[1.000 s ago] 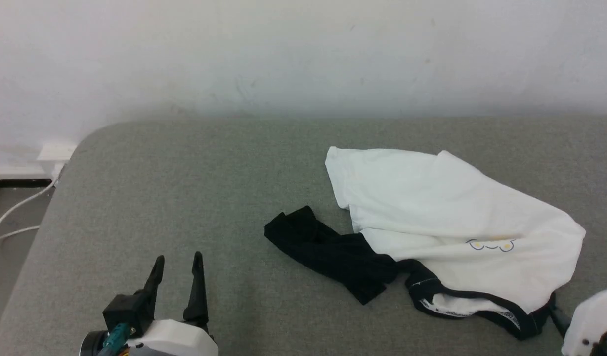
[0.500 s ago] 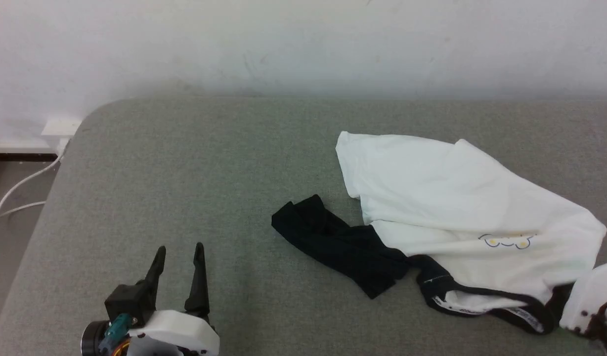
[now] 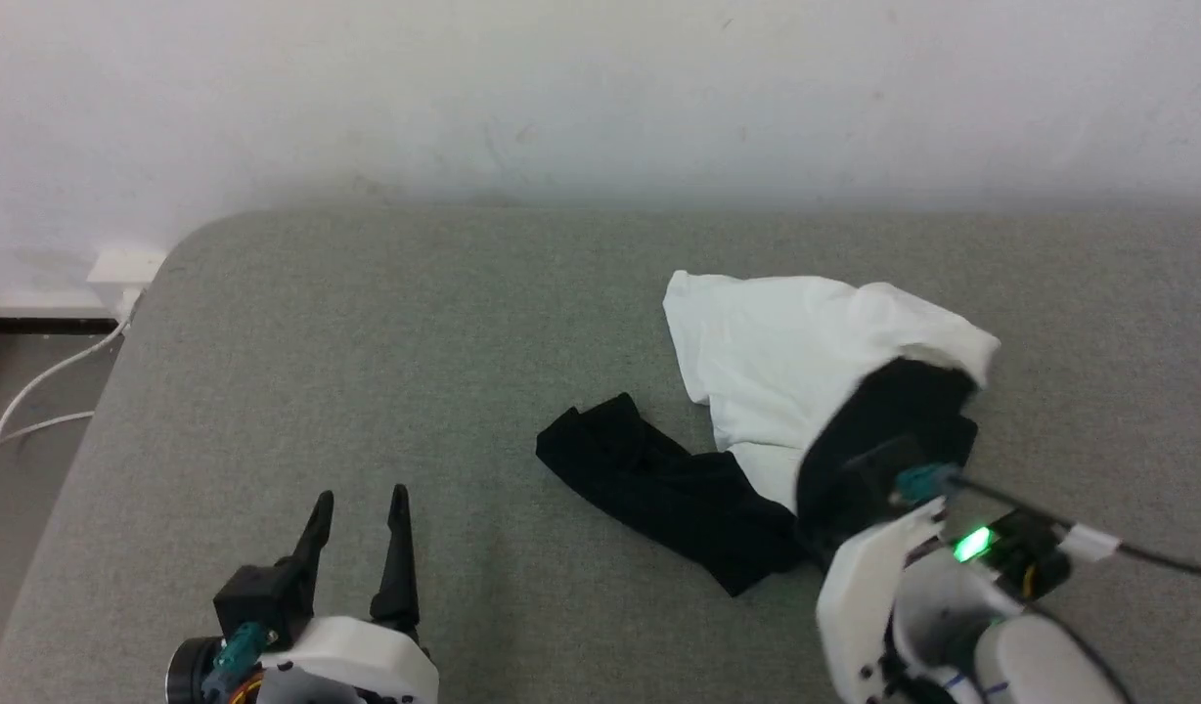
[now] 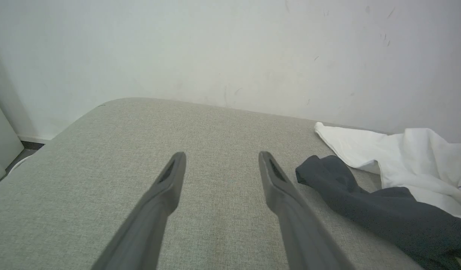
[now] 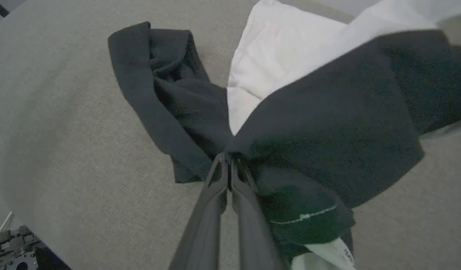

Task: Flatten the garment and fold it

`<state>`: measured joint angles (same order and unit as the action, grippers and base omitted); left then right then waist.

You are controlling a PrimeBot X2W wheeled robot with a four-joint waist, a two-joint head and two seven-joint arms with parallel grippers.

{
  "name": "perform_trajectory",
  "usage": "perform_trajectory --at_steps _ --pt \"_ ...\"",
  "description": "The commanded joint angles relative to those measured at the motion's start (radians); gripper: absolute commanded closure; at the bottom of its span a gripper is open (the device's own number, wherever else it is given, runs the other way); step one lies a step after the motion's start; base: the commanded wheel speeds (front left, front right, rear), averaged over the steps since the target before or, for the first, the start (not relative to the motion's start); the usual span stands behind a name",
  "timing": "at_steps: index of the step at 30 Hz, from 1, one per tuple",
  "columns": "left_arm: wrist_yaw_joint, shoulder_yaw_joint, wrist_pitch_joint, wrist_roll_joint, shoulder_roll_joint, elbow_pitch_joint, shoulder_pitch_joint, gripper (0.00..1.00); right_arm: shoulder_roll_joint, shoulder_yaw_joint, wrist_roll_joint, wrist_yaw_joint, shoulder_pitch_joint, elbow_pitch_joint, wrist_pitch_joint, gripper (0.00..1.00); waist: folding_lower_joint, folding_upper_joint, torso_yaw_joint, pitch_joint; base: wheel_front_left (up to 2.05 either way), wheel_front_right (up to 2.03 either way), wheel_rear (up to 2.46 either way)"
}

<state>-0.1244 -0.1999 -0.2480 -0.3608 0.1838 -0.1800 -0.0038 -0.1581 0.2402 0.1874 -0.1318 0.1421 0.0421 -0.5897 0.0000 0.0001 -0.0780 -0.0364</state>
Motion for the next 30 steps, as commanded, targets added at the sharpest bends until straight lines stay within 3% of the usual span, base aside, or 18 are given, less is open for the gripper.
perform_trajectory --at_steps 1,3,7,9,15,19,23,30 --pt "-0.001 -0.003 -0.004 -0.004 0.002 -0.003 -0.015 0.00 -0.006 0.054 0.033 0.001 -0.026 -0.001 -0.006 1.00 0.0000 -0.0001 -0.002 -0.005 0.00 0.00 0.00" --pt "-0.002 -0.004 -0.005 -0.007 -0.001 -0.006 -0.017 0.00 -0.016 0.135 0.076 0.001 -0.052 0.014 -0.018 1.00 0.0000 -0.0001 -0.002 -0.008 0.00 0.00 0.00" --pt "-0.004 -0.004 -0.006 -0.011 -0.003 -0.012 -0.016 0.00 -0.030 0.197 0.136 0.001 -0.099 0.045 -0.008 1.00 0.0000 -0.0001 0.000 -0.014 0.00 0.00 0.00" --pt "-0.004 -0.004 -0.006 -0.011 -0.002 -0.015 -0.017 0.00 -0.033 0.194 0.147 0.001 -0.111 0.031 0.057 0.00 0.0000 -0.0001 0.001 -0.016 0.00 0.00 0.00" --pt "-0.010 -0.001 -0.008 -0.011 0.002 -0.016 -0.012 0.00 0.015 0.053 0.163 0.001 -0.147 -0.073 0.322 0.00 0.0000 -0.0001 0.009 -0.013 0.00 0.00 0.00" --pt "-0.014 -0.001 -0.008 -0.011 0.002 -0.014 -0.013 0.00 0.031 -0.067 0.167 0.001 -0.145 -0.060 0.312 0.00 0.0000 -0.0001 0.013 -0.015 0.00 0.00 0.00" --pt "-0.013 -0.005 -0.009 -0.012 0.000 -0.015 -0.023 0.00 0.019 -0.145 0.187 0.001 -0.069 0.046 0.276 0.00 0.0000 -0.0001 0.009 -0.023 0.00 0.00 0.00" --pt "-0.012 -0.015 -0.010 -0.009 -0.008 -0.017 -0.042 0.00 -0.024 -0.125 0.232 0.001 0.104 0.273 0.240 0.00 0.0000 -0.0001 -0.008 -0.041 0.00 0.00 0.00"
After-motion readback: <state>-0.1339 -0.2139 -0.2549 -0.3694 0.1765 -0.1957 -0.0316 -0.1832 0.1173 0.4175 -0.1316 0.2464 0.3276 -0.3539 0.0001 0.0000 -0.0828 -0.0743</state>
